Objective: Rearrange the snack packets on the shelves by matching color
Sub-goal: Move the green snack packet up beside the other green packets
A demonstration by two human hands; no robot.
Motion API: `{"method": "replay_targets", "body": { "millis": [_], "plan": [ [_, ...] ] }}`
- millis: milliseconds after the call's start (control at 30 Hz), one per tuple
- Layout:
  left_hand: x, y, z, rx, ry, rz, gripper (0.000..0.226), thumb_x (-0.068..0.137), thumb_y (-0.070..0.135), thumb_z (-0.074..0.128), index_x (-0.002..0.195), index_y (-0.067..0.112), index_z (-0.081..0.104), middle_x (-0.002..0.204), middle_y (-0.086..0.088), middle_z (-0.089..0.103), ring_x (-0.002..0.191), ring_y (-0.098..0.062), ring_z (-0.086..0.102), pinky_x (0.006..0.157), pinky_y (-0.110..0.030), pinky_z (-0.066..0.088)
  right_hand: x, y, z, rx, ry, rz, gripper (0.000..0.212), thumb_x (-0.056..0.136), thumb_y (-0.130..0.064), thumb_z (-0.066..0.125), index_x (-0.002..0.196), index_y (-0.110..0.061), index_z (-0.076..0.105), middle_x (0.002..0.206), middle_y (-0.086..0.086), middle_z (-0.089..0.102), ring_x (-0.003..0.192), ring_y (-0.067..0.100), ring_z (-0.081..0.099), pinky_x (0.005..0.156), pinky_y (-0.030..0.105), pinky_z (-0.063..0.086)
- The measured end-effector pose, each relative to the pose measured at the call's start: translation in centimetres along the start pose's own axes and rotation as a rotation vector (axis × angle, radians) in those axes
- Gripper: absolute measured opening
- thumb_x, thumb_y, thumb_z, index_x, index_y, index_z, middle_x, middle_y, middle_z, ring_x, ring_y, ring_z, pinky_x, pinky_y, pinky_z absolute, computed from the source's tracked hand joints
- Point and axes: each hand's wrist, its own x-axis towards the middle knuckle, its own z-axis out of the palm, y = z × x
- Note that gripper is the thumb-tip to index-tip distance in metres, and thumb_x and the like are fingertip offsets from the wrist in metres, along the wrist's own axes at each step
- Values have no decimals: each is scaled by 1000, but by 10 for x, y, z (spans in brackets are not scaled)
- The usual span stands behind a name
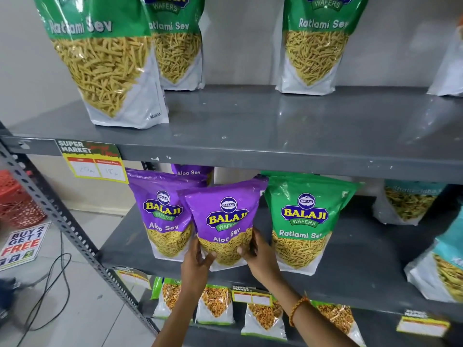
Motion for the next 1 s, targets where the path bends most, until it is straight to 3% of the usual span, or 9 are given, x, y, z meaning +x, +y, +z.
{"method": "replay_targets", "body": {
  "millis": [133,233,367,500,600,667,767,833,1000],
  "plan": [
    [-21,14,5,37,214,17,53,80,9,64,129,18,45,125,-7,59,112,-27,57,85,-44,51,-30,4,-19,-10,79,-53,29,81,-28,65,106,-34,53,98,-16,67,93,-8,62,86,27,56],
    [-45,25,13,87,367,140,23,81,12,64,104,15,59,100,-6,65,94,-28,62,70,-27,48,-51,6,-53,-30,253,-92,11,80,-31,63,87,-39,62,65,-15,69,66,5,67,62,31,59],
    [-46,35,48,110,81,158,19,81,14,64,100,11,64,95,-10,70,90,-23,65,62,-4,43,-54,15,-103,-8,509,-117,22,76,-36,66,81,-15,71,63,-13,66,62,-2,63,52,9,45],
    [-28,36,96,137,-226,69,52,81,21,65,125,0,47,130,-11,56,121,-25,52,89,-28,45,-44,39,-133,64,658,-35,35,63,-47,74,79,-18,62,69,9,63,62,15,57,56,20,45],
    [-11,30,121,241,-300,44,64,80,35,63,128,-1,39,126,-20,55,118,-36,51,90,-41,44,-34,57,-144,110,545,99,69,55,-32,85,112,-11,52,107,8,55,91,20,54,71,16,44],
    [-2,26,128,235,-355,29,70,74,48,64,127,8,40,116,-18,61,111,-34,56,89,-45,47,-26,64,-148,215,371,157,92,44,-43,87,121,-12,46,118,2,55,106,20,54,82,27,45],
    [6,20,136,124,-389,-16,77,66,54,68,130,22,40,122,-3,63,117,-20,56,96,-38,49,-20,78,-149,331,171,184,90,36,-51,87,113,-20,54,114,1,67,108,22,62,90,47,53],
    [4,21,139,93,-408,-15,53,77,31,68,123,18,47,118,-4,63,115,-21,57,85,-17,51,-21,86,-147,339,161,189,84,40,-51,86,112,-21,56,114,4,68,107,21,63,92,54,51],
    [-4,29,146,21,-377,-8,32,82,7,62,109,18,50,103,0,64,97,-13,59,68,-1,46,-25,85,-147,335,211,144,70,45,-62,78,104,-28,61,112,6,69,105,19,65,90,45,54]
  ]
}}
